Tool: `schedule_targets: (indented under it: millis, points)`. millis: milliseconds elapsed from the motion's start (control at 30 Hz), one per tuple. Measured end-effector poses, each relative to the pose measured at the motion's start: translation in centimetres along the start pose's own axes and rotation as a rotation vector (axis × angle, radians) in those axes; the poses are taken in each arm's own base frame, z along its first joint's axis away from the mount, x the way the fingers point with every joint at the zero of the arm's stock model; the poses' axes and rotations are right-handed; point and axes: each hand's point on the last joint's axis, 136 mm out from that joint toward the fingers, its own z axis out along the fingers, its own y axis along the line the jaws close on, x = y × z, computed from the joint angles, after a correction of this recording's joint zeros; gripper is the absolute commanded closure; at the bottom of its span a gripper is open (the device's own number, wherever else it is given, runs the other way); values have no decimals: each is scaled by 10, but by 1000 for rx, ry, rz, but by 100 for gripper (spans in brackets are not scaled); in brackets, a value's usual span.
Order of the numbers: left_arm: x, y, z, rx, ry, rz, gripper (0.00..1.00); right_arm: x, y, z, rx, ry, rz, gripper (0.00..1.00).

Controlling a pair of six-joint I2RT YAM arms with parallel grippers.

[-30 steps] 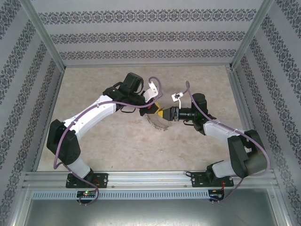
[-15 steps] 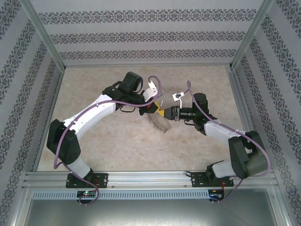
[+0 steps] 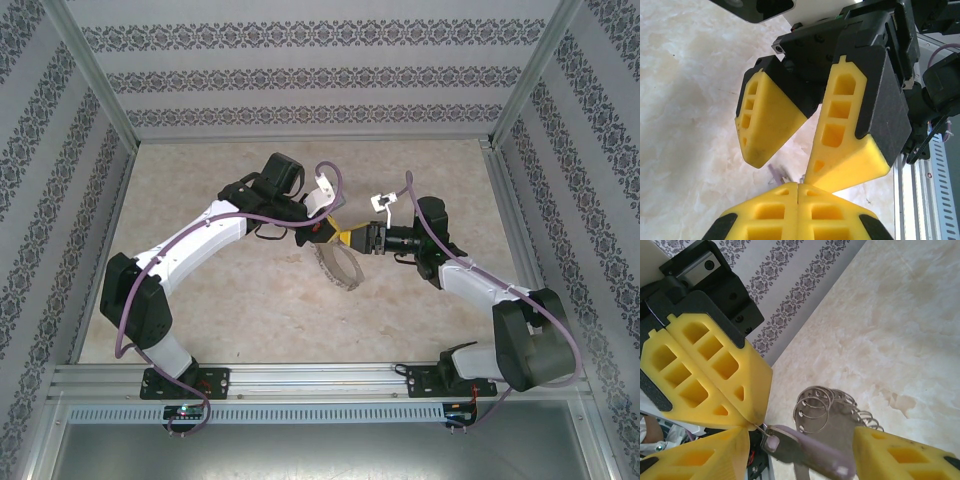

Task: Put the keys on the keyring

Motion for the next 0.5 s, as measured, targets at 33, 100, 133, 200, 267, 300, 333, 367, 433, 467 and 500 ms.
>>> schedule_targets:
  millis: [33,100,133,200,267,300,333,367,433,467,500]
  points:
    - [0,0,0,2,0,1,100,0,0,0,0,0,0,43]
    - [0,0,0,3,1,0,100,0,0,0,0,0,1,43]
    - [0,0,0,4,0,1,100,0,0,-1,-1,0,1,43]
    - [-1,-1,0,7,-1,2,100,0,0,-1,-4,0,1,43]
    - [-2,-1,0,10,-1,3,100,0,1,-1,-9,3,0,43]
    - [-1,-1,0,12,0,2,100,0,1,-1,-12,5,-1,43]
    - [-1,-2,0,15,0,1,100,1,1,-1,-16,7,-1,43]
    - [-1,-3,0,18,1,-1,100,1,1,-1,-19,11,1,43]
    - [0,-3,0,24,7,-7,100,3,2,0,-30,20,6,43]
    - [1,-4,1,30,9,-9,100,4,2,0,-34,23,7,43]
    - [1,-5,1,34,11,-11,100,4,3,0,-37,26,8,43]
